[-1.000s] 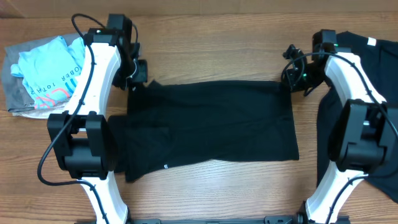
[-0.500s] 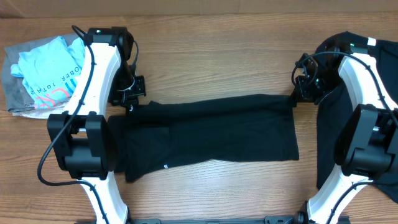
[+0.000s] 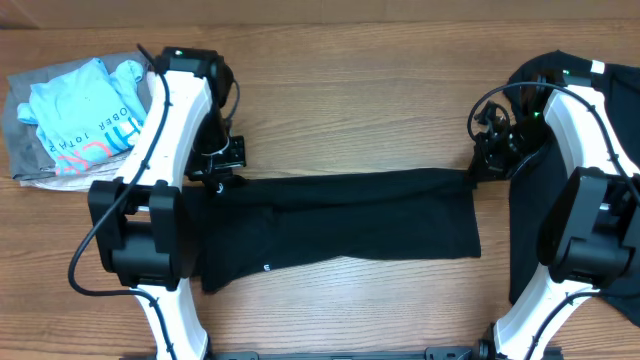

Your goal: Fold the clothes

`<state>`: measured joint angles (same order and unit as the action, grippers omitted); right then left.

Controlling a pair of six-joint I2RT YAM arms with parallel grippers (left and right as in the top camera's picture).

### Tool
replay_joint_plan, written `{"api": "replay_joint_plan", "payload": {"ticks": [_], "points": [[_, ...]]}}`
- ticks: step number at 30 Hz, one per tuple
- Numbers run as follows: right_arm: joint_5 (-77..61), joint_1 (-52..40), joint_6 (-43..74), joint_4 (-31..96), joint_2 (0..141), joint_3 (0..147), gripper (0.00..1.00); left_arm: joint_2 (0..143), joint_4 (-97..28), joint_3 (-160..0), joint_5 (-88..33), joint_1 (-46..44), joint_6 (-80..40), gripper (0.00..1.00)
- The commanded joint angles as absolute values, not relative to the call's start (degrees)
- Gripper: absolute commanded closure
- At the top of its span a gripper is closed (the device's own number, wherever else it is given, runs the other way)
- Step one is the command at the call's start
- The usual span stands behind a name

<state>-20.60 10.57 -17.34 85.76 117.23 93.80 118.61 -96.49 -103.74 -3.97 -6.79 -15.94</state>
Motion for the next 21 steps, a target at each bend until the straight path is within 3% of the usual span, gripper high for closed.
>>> {"api": "replay_joint_plan", "payload": {"ticks": [1, 10, 21], "points": [[-21.0, 10.9, -16.4, 86.7, 115.3, 95.0, 0.96, 117.2, -96.8, -100.5, -0.4, -7.1, -18.5, 0.96], [-12.4, 11.8, -9.9, 88.4, 115.3, 93.9, 0.96, 117.2, -91.6, -86.8, 3.6, -7.1, -21.1, 0.96], [-12.3, 11.6, -8.6, 88.2, 115.3, 89.3, 0.96, 117.2, -83.1, -76.2, 3.6, -7.1, -21.1, 0.96]]}}
